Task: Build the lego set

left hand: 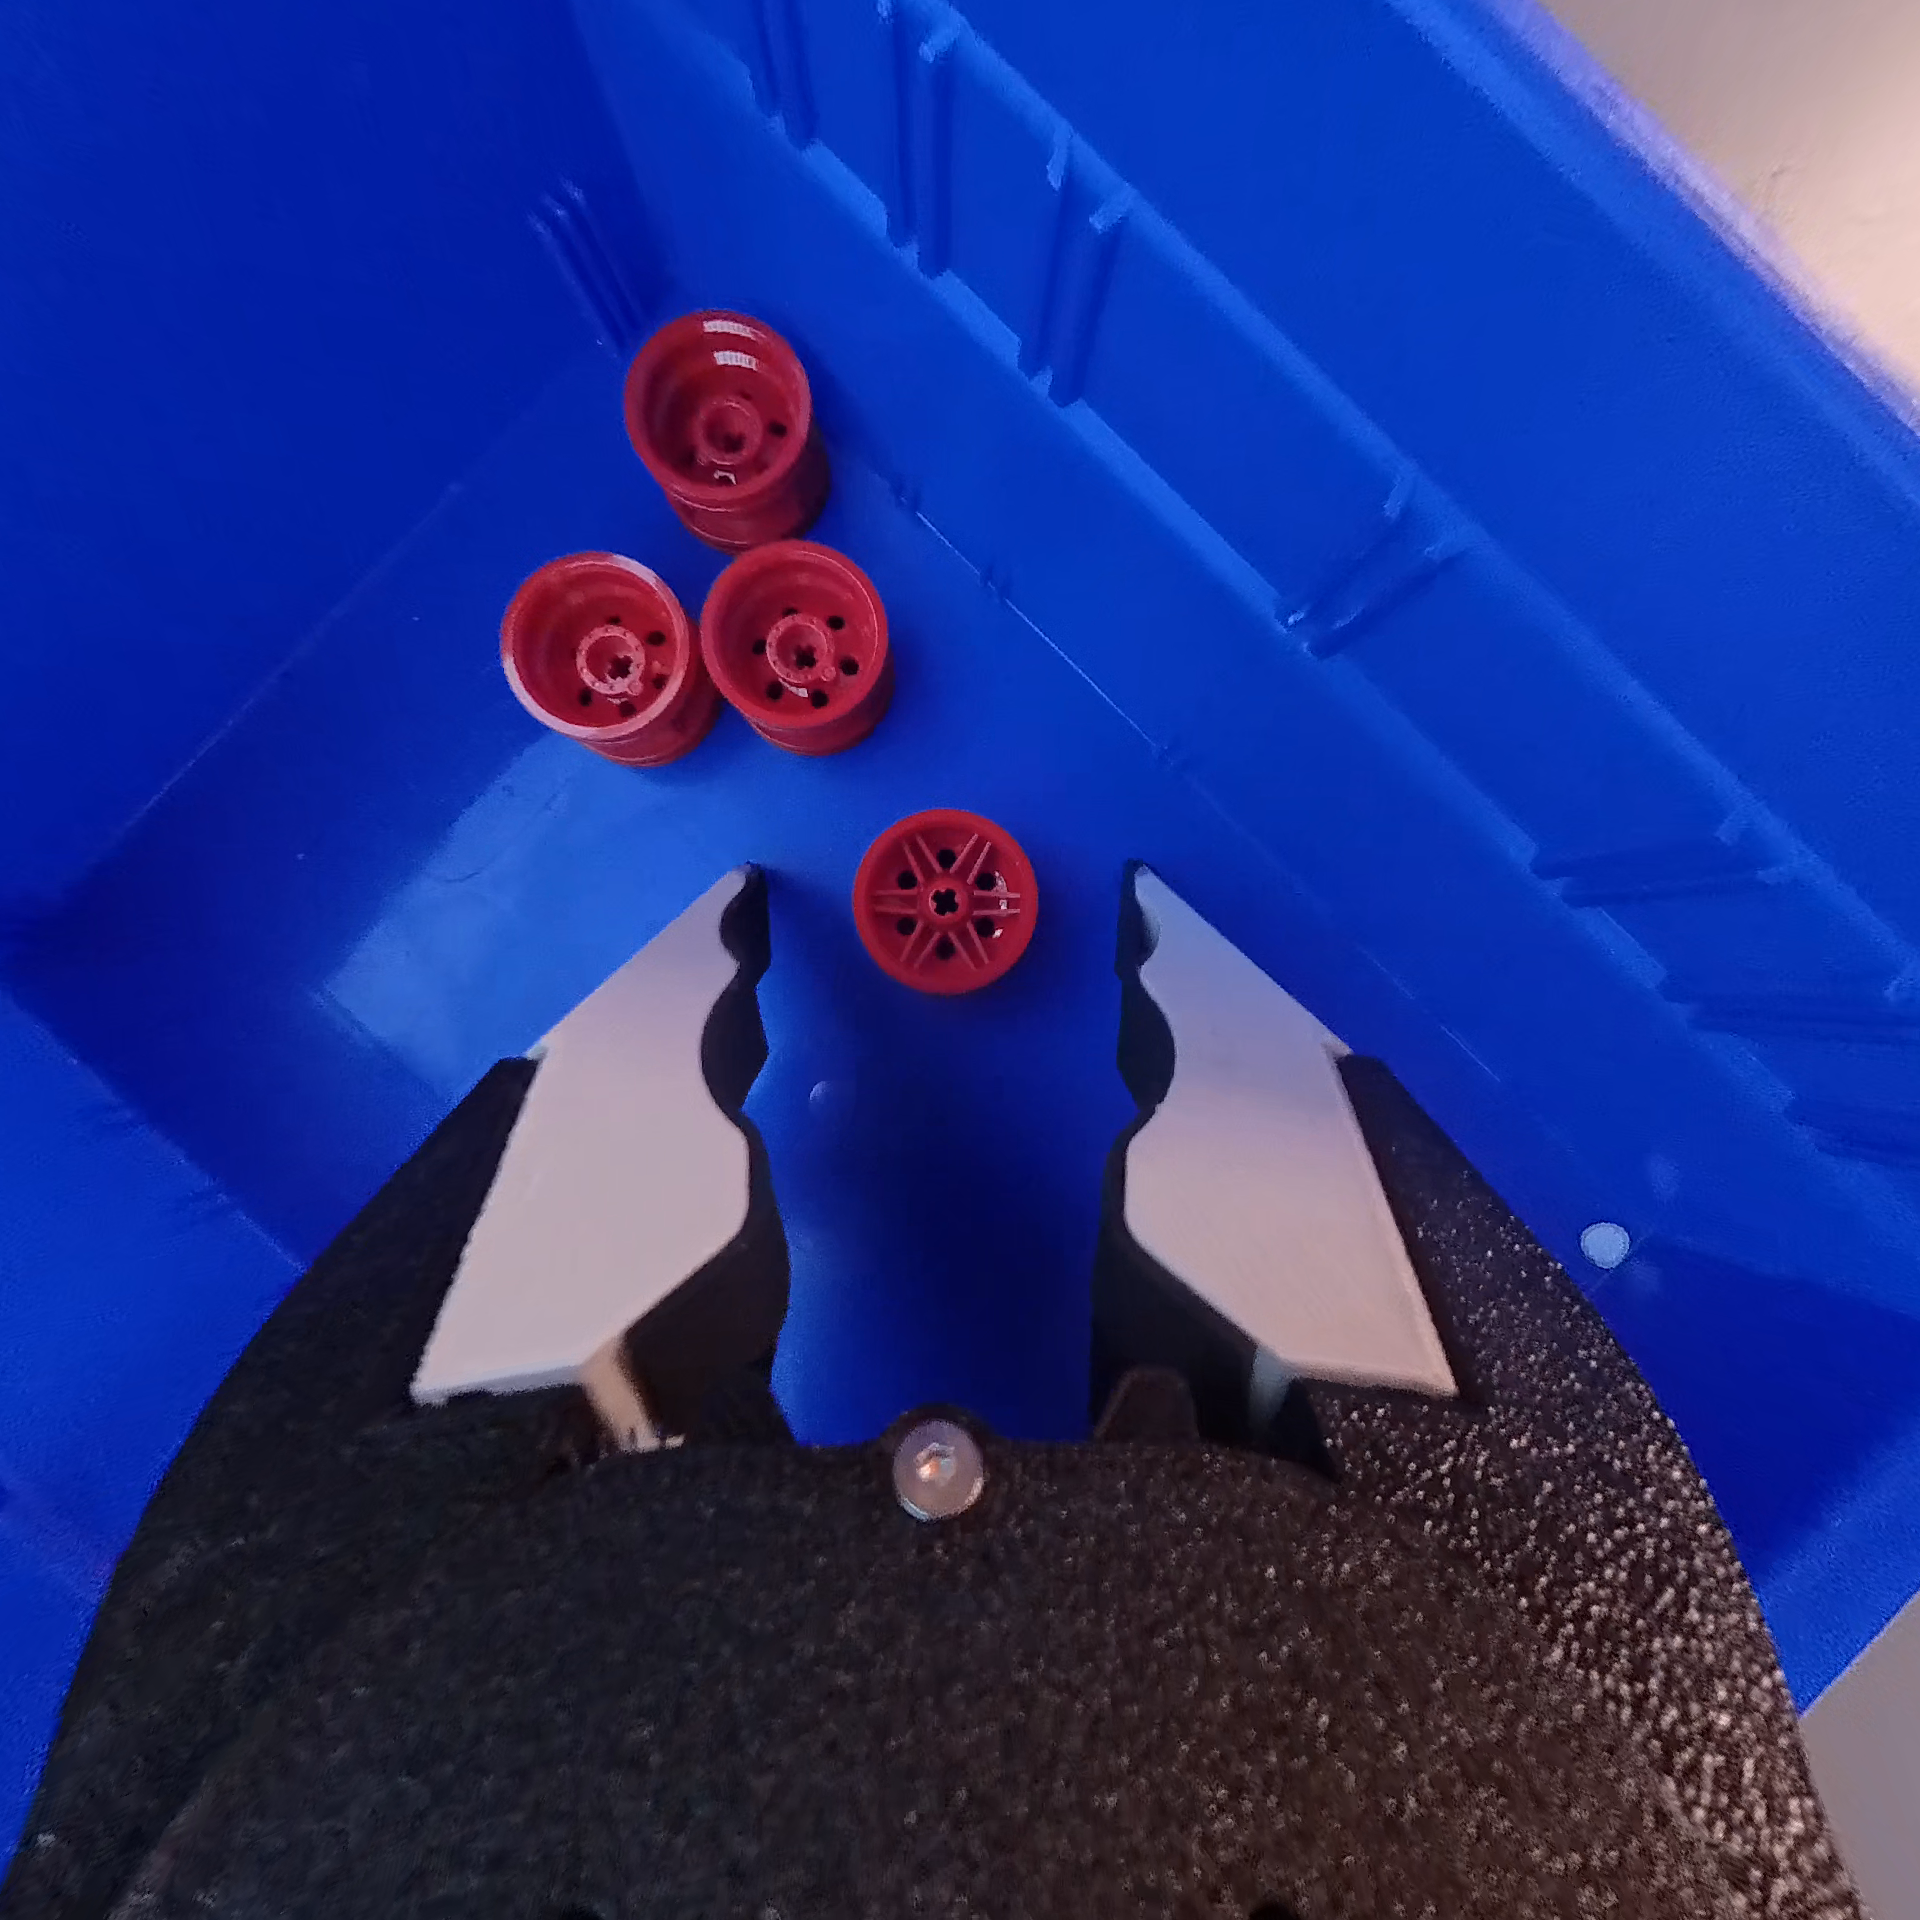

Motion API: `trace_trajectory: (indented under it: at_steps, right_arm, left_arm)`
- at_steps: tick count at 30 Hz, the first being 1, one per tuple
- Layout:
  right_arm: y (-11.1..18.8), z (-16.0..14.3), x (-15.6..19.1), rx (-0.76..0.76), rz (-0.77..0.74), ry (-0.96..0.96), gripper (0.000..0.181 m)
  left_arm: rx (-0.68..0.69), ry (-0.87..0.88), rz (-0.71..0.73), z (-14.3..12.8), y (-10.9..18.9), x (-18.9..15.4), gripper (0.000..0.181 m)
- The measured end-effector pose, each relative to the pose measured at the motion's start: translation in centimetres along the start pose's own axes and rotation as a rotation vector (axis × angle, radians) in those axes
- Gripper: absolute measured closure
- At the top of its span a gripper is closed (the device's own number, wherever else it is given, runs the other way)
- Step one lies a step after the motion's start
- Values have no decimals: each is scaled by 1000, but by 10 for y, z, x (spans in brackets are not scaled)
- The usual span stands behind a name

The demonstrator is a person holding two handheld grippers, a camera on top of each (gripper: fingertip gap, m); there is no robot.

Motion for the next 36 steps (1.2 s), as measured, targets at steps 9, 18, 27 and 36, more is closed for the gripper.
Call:
trace_trajectory:
  at_steps: [9, 18, 27, 36]
  right_arm:
    - [-51, -20, -48, 208, -186, 48, 129]
    - [-50, -22, -31, 273, -45, 48, 166]
    - [35, 7, 138, 132, 304, 365, 166]
    - [-1, 62, 295, -6, 471, 652, 166]
  left_arm:
    - [-10, -13, -5, -2, 2, -3, 150]
    - [-177, -44, 14, 8, 31, -12, 151]
    - [-690, -254, -114, 48, 172, -114, 150]
    - [-853, -543, -952, 53, 190, -351, 151]
Point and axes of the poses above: each gripper's, where its closed fingertips meet, y back along the fingers, z out of its top, x = y × z across the jaws, the point moved 4 cm from there along y, back along the fingers, and after that the axes turned 4 degrees about x, right-handed, at the moved point
